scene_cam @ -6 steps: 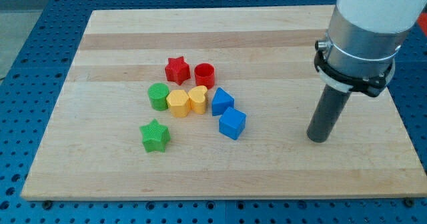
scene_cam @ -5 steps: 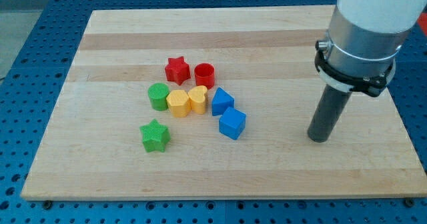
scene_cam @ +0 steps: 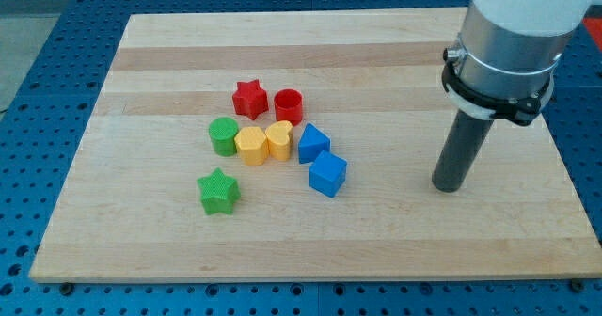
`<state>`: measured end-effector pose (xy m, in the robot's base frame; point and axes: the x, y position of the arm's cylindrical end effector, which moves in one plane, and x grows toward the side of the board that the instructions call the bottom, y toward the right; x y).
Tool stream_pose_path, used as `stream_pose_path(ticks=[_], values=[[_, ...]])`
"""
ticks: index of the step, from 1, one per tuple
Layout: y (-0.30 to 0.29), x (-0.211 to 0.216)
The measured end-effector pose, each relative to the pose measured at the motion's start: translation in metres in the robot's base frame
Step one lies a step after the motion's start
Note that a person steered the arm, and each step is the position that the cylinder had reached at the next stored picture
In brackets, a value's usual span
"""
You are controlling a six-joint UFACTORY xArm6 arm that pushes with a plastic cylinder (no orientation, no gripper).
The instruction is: Point at the blue cube
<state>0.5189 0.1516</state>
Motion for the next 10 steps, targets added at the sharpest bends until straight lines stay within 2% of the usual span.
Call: stream_pose_path(ticks=[7,9,10], values=[[-0.003,-0.032],[-0.074,-0.029],[-0.117,-0.04]])
